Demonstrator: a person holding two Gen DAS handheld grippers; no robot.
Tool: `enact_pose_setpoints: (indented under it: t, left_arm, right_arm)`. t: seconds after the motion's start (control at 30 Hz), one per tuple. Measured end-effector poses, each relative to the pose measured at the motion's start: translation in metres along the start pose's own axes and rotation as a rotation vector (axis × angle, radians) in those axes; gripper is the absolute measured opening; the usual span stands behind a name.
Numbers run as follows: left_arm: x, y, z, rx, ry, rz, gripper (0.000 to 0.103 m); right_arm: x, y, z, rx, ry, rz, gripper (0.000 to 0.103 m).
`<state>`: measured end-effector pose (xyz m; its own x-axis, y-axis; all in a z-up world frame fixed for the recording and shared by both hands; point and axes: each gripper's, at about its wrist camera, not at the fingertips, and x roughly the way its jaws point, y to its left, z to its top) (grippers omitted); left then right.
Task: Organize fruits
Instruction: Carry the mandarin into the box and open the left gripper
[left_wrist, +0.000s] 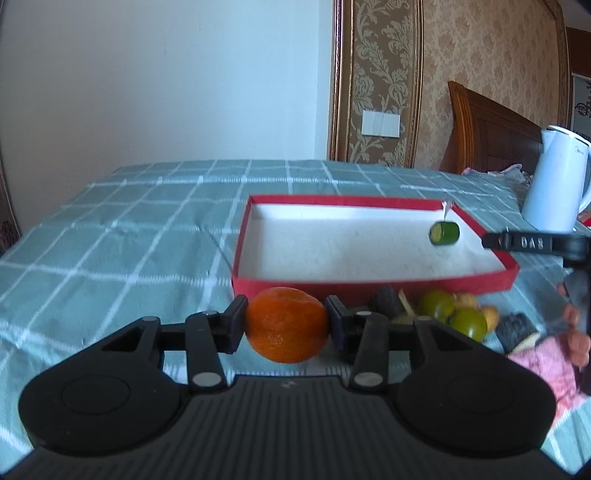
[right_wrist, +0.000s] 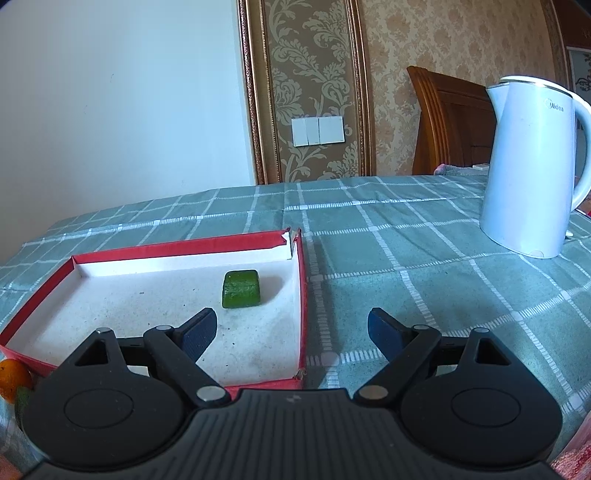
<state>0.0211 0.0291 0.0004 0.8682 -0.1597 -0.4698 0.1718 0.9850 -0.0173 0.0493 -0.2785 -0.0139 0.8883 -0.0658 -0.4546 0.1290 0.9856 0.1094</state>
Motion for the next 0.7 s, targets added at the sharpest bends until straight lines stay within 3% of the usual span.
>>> enact_pose_setpoints:
  t: [0.4,0.7]
  left_arm:
    - [0.067,-0.014,0.053,0.046,-0.018,0.017,0.042]
    - [0.126,-0.021,0.070,0.060,0.040,0.037,0.042]
  right_arm:
    - [0.003,0.007,-0.001,-0.020,0.022,0.015,0.089]
    - [0.005,0.016,-0.004,-0.057,0.044,0.035,0.089]
